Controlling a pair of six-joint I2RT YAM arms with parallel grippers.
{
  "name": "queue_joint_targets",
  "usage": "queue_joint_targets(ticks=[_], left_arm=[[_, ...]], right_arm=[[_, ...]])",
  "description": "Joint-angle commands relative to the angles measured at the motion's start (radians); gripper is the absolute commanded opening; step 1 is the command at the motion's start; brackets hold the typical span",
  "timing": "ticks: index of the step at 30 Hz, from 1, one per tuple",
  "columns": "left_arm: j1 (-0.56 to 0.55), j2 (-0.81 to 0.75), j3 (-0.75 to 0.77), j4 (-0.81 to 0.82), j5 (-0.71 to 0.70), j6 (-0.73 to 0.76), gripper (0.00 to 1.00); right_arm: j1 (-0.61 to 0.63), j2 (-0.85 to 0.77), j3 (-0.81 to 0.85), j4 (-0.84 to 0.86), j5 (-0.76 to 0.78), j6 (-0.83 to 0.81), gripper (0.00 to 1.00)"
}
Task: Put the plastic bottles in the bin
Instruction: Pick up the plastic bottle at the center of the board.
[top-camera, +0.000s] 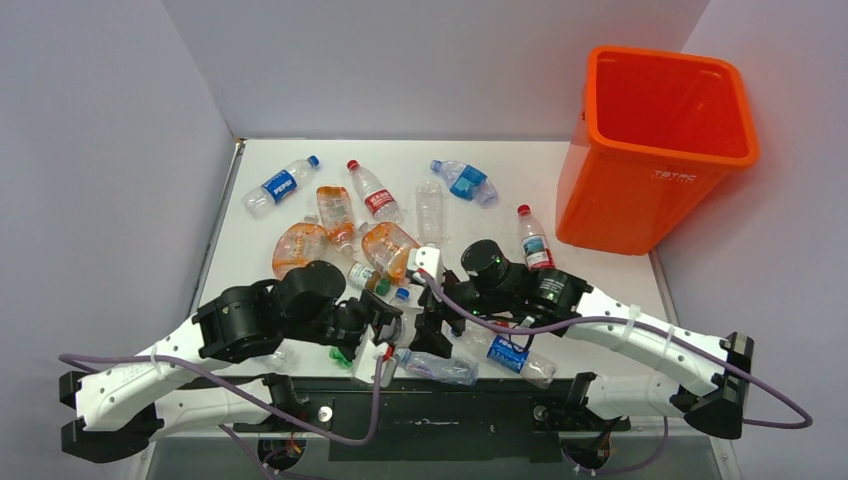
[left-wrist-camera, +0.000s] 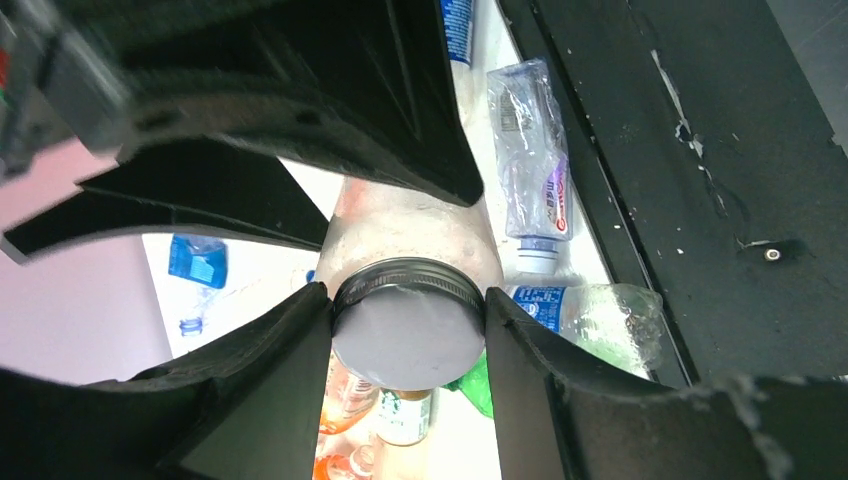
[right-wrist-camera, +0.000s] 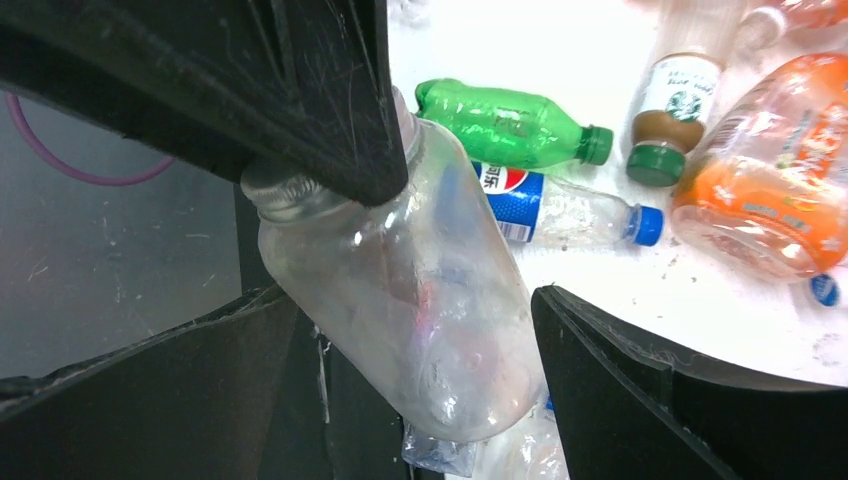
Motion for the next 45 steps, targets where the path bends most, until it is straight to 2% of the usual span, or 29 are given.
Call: queue_joint_targets(ticks=[1,5,11,16,27,36,45], left_arm=[[0.0,-0.073,0.0,0.096,0.024,-0.002,0.0],[0.012,-0.109,0.017,0.074,0.088,-0.026,0.0],[0.016,-0.116,0.048,0.069,0.219,-0.067,0.0],[0.016,-0.085,0.098,0.029,0.306,-0.087,0.0],[0.016,0.014,0.189,-0.032,0.281,-0.034,0.0],[0.017,0.045,0.215,-0.029,0.241,-0.007,0.0],[0.017,0.039,0.202,0.081,0.225,-0.009,0.0]], right_arm=[[-0.001,-0.136,0.027,0.038,0.051,-0.005,0.9],[-0.009,-0.192,0.077,-0.038,-0.008,-0.019,0.9],[-0.016,-0.243,0.112,-0.055,-0.153,-0.048,0.9],[-0.014,-0.257,0.122,-0.1,-0.108,-0.078,0.9],[0.006,-0.162,0.128,-0.093,-0.102,-0.072,0.9],[0.007,-0.137,0.142,-0.064,-0.173,-0.08,0.9],[0.01,-0.113,0.092,-0.009,-0.169,-0.049,0.9]])
